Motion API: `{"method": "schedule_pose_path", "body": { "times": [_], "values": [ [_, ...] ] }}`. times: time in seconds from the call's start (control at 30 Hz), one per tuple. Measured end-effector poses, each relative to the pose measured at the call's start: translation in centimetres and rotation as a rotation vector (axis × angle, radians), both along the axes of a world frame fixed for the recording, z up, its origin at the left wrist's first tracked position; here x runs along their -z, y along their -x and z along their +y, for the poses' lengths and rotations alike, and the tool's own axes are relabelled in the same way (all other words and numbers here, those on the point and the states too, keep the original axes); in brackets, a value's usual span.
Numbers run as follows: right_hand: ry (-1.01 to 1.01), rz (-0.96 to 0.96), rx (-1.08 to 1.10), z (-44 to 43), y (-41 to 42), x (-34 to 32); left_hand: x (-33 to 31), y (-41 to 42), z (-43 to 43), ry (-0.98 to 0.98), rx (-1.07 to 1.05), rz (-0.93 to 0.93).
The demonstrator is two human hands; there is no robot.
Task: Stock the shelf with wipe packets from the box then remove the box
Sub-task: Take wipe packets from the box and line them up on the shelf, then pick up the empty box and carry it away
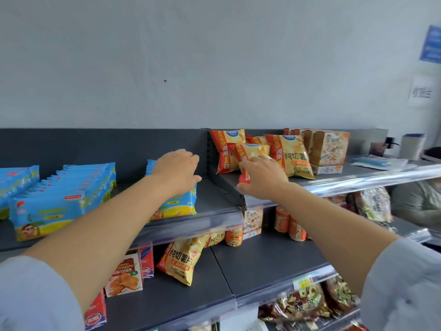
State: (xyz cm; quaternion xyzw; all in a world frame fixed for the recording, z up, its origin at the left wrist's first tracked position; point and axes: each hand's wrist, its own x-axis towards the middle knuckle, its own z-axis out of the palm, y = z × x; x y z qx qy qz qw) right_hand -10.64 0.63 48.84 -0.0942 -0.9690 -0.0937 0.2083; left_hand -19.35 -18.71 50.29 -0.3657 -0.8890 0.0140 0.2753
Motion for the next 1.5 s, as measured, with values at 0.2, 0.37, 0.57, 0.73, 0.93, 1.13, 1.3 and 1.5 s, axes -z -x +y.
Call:
{"method": "schedule_pose_path", "body": {
  "times": [0.2, 0.37, 0.57, 0.73, 0.93, 1.13, 1.3, 1.5],
  "values": [
    [0.001, -0.027, 0.129, 4.0, -5.9, 0.9, 1.0, -4.3, 3.3, 0.052, 0.061, -0.002],
    [0.020, -0.069, 0.169, 7.7, -11.3, 2.8, 3.3, -8.0, 7.0, 0.048, 0.114, -0.047],
    [0.055, -0.133, 0.216, 12.0, -17.3, 5.8, 6.7, -12.1, 11.7, 0.045, 0.143, -0.107],
    [0.063, -0.182, 0.253, 14.9, -21.0, 9.1, 10.2, -14.7, 15.2, 0.064, 0.180, -0.146],
    [0.127, -0.254, 0.309, 17.6, -23.1, 14.5, 15.9, -16.0, 18.5, 0.170, 0.193, -0.216],
    [0.226, -0.332, 0.380, 19.7, -23.5, 20.9, 23.0, -15.5, 21.3, 0.269, 0.262, -0.334],
    [0.298, -0.417, 0.449, 20.4, -23.4, 27.1, 29.4, -14.1, 22.8, 0.341, 0.292, -0.447],
    [0.390, -0.480, 0.524, 20.1, -23.8, 34.4, 37.2, -12.7, 23.8, 0.440, 0.309, -0.541]
  ]
}}
